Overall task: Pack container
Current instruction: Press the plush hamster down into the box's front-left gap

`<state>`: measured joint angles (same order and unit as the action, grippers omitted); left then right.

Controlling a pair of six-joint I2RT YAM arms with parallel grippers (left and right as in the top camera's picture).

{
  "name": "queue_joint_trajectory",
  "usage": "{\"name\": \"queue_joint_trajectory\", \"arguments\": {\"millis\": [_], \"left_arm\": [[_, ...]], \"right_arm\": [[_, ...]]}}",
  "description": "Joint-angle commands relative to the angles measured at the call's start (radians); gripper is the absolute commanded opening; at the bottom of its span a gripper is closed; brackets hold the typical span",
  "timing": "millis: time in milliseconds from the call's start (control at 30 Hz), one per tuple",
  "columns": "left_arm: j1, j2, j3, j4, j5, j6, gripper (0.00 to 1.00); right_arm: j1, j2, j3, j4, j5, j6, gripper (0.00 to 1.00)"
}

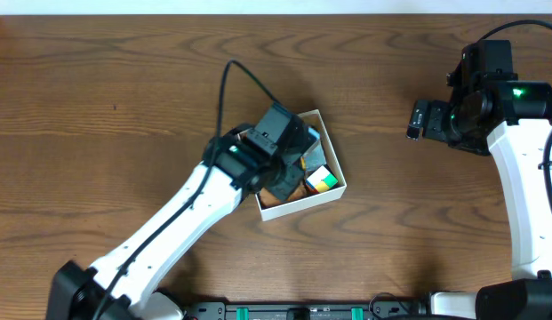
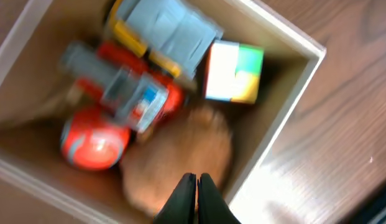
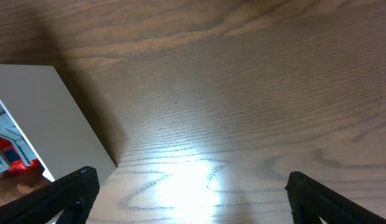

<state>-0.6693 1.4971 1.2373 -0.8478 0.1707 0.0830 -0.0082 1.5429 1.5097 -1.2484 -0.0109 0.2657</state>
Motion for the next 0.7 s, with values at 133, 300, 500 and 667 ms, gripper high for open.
{"name": "queue_joint_trajectory", "arguments": {"millis": [133,300,500,667], "left_arm": [[0.003,0.031,-0.046,-0.113,-0.052,-0.063,0.06],[0.003,0.071,-0.086,-0.095,-0.051,-0.063,0.06],[0.002,0.117,-0.091,-0.031,-0.049,-0.063,0.06],[0.002,0.179,-0.091,0.016,-0.047,-0.079,0.06]], "right_arm": [[-0.013,0.0,-0.001,0.0,0.007,-0.013,0.99],[-0.013,0.0,-0.001,0.0,0.007,-0.013,0.99],[-0.013,0.0,-0.001,0.0,0.007,-0.013,0.99],[-0.013,0.0,-0.001,0.0,0.007,-0.013,0.99]]}}
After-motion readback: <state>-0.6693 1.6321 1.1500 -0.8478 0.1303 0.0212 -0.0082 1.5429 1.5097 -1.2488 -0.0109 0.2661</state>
